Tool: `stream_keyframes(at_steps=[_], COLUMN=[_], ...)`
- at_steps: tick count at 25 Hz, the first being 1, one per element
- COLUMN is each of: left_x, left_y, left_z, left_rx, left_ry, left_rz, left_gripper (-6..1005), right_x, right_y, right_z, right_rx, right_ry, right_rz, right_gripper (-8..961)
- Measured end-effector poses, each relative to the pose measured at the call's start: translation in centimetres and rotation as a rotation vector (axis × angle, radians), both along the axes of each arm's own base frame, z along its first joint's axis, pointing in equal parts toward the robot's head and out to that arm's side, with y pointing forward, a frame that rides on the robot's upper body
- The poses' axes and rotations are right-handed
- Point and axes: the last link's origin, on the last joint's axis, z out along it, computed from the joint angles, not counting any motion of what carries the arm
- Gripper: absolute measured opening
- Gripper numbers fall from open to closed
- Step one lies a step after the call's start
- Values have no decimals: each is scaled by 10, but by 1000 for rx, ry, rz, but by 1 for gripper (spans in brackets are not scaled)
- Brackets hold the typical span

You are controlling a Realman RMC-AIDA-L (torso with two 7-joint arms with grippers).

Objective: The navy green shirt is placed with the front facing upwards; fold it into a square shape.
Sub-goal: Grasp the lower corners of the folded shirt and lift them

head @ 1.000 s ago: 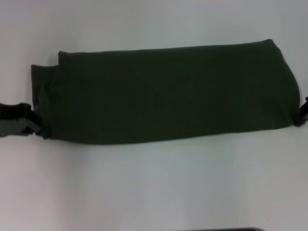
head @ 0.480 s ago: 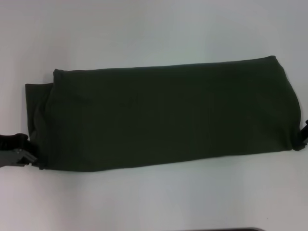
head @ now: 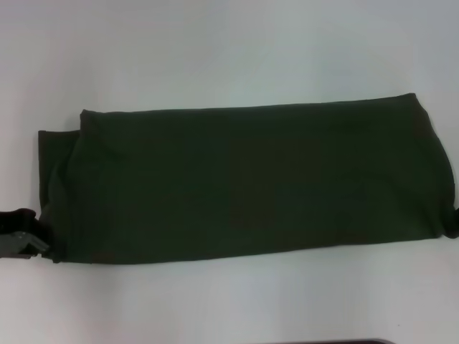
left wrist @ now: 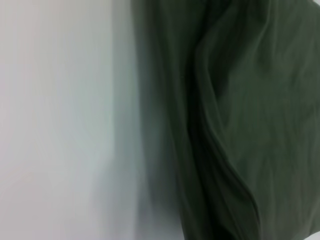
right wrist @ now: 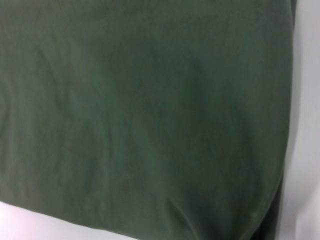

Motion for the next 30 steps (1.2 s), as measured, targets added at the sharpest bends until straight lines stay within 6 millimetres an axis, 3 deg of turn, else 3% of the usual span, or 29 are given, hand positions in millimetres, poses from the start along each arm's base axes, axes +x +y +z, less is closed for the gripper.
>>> stream_keyframes(at_steps=[12, 30], left_x=[-3, -4], left_y=[-7, -15], left_z=[3, 9], left_rx=[-33, -36], left_ry=[1, -51], left_rz=[8, 24], left_gripper=[113, 169], right_x=[3, 5], right_y=[-11, -9], right_z=[1, 9], right_rx=[-69, -35], right_ry=[-31, -26], right_rz=[-21, -28], right_gripper=[12, 11])
